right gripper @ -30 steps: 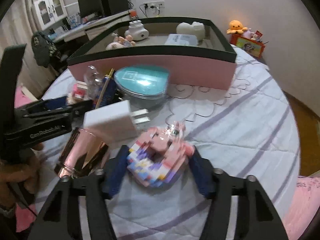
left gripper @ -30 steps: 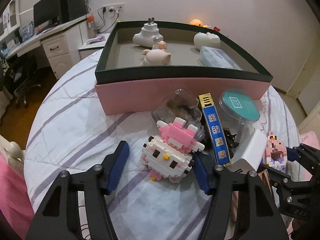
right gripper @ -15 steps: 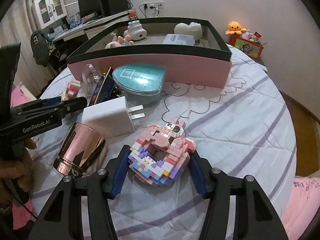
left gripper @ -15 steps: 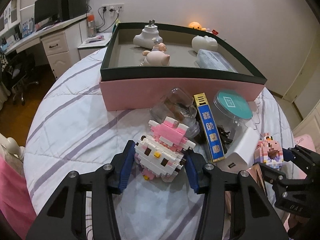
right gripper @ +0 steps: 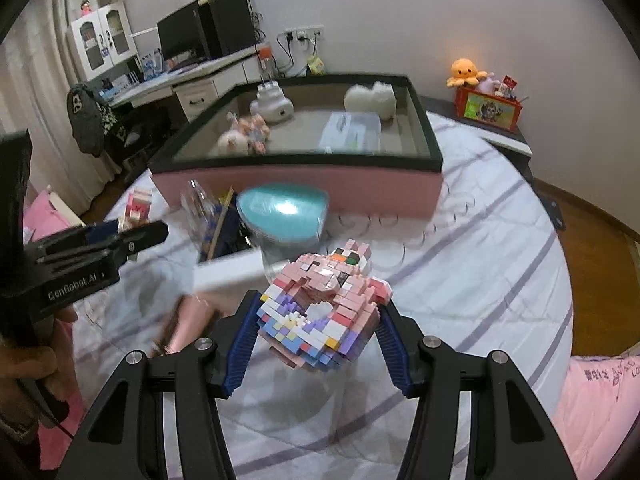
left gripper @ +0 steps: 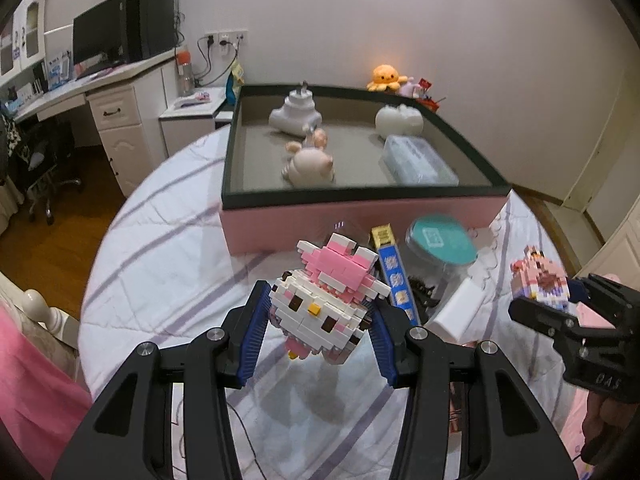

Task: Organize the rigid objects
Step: 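Carry both block figures over the pink box and open both grippers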

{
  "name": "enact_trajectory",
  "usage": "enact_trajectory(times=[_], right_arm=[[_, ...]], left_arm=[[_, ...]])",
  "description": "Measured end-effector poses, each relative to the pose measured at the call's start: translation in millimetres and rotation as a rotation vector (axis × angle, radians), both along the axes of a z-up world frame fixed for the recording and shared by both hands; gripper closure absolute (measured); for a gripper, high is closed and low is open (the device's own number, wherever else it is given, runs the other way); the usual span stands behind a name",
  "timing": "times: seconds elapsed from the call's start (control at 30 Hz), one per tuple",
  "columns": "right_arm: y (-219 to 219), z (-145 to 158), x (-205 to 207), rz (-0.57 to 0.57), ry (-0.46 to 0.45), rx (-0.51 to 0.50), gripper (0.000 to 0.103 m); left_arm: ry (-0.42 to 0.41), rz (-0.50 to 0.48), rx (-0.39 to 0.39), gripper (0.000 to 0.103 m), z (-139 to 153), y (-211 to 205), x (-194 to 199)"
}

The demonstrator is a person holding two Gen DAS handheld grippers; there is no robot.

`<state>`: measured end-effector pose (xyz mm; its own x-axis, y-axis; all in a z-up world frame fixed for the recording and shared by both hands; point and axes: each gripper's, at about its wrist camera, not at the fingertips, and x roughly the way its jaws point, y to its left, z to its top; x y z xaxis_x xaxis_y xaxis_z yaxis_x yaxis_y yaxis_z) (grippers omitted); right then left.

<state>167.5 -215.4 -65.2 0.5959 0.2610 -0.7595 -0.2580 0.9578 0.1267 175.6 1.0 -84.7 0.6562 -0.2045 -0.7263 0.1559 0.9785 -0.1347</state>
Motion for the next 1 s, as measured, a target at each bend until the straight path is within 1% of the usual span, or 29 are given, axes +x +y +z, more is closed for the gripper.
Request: enact_trajectory(times=[0.1,0.33,0.5,0.6,0.77,0.87,1.0], right_arm=[[1,17,10,0.008,-0.041,0.011,0.046],[4,71,45,0.021,-0.183,0.028,0.046],[7,93,73,0.019,-0.237,0.058,0.046],[9,96,91,0.018,-0.241,0.074,0.046],[12,90,123,0.017,-0.213,0.104,0.046],[12,79,144,0.009,-0.177,0.113,0.046],[12,56,173,-0.003,-0.113,0.111,0.046]], left_arm=[[-0.030,-0.001,-0.012,0.056,16,3,1],[-0.144,0.006,-0.016,0.055,63,11,22],[-0.190,0.007,-0.018,0.055,83,10,47],[-0.201,0.010,-0.029,0.055,91,10,66],[-0.197,0.013,-0.047,0.055,94,10,102],[-0.175,0.010,-0.046,0.055,88,6,125],[-0.128,0.001,-0.039,0.055,69,-3,154]])
